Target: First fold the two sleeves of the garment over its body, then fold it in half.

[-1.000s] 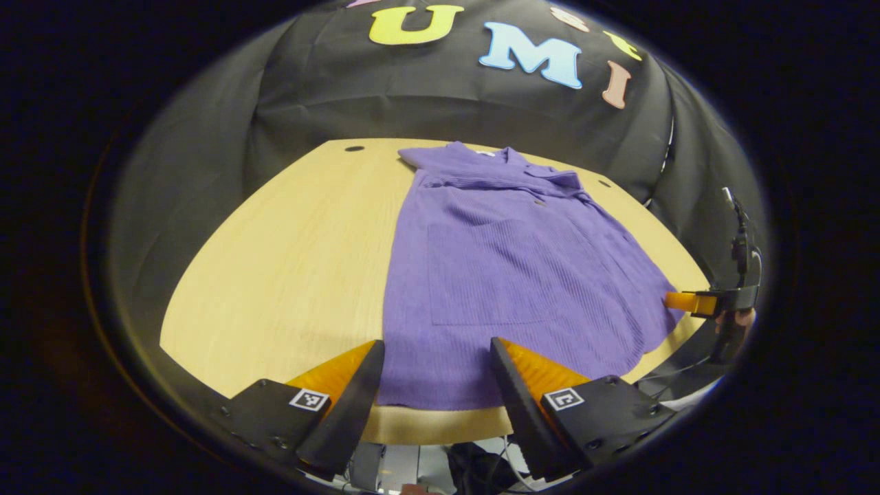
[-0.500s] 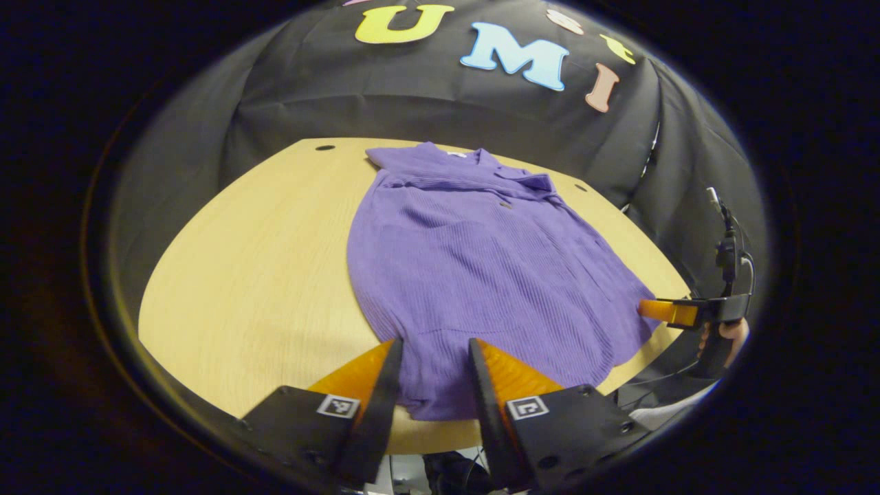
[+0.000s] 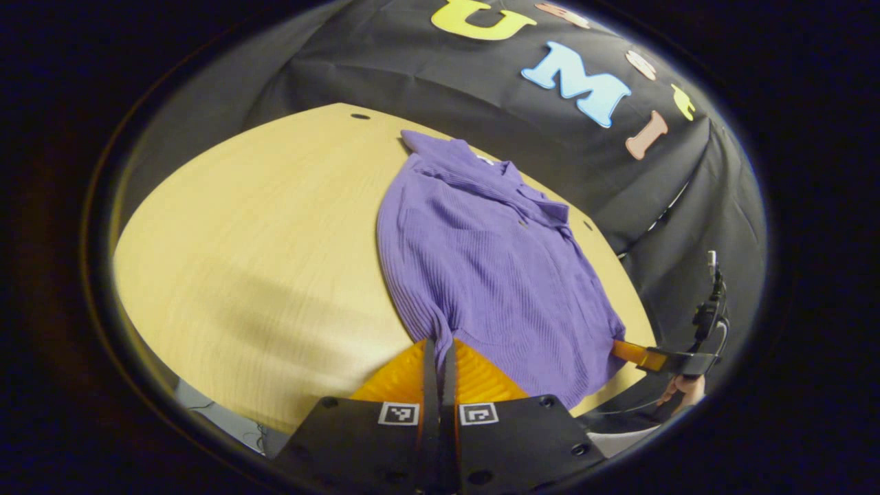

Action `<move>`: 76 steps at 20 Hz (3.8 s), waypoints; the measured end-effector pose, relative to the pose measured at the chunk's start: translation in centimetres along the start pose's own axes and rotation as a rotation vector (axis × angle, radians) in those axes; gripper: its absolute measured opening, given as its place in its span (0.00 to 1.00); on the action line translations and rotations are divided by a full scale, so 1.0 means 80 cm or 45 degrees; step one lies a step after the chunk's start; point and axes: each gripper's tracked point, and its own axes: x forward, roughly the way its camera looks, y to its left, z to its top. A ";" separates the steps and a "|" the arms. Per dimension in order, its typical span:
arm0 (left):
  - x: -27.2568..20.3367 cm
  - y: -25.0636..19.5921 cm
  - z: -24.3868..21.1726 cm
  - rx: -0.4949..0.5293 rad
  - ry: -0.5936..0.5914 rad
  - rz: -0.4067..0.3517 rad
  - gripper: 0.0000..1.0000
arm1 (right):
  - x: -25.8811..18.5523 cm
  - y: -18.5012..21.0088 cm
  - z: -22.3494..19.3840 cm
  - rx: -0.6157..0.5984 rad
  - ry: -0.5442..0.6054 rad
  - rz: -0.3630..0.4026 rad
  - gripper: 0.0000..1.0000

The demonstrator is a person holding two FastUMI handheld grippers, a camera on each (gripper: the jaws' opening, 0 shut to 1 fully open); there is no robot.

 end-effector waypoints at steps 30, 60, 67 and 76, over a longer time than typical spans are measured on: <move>0.020 -0.100 0.251 -0.087 -0.246 -0.135 0.07 | -0.038 0.073 0.288 0.211 -0.434 0.506 0.05; 0.293 -0.054 0.541 0.083 -0.493 0.255 0.06 | 0.252 0.050 0.563 0.122 -0.486 0.445 0.02; 0.307 -0.063 0.531 0.223 -0.447 0.320 0.12 | 0.261 0.052 0.554 0.036 -0.466 0.358 0.05; 0.280 -0.114 0.502 0.354 -0.396 0.222 0.51 | 0.197 0.038 0.549 -0.019 -0.541 0.253 0.58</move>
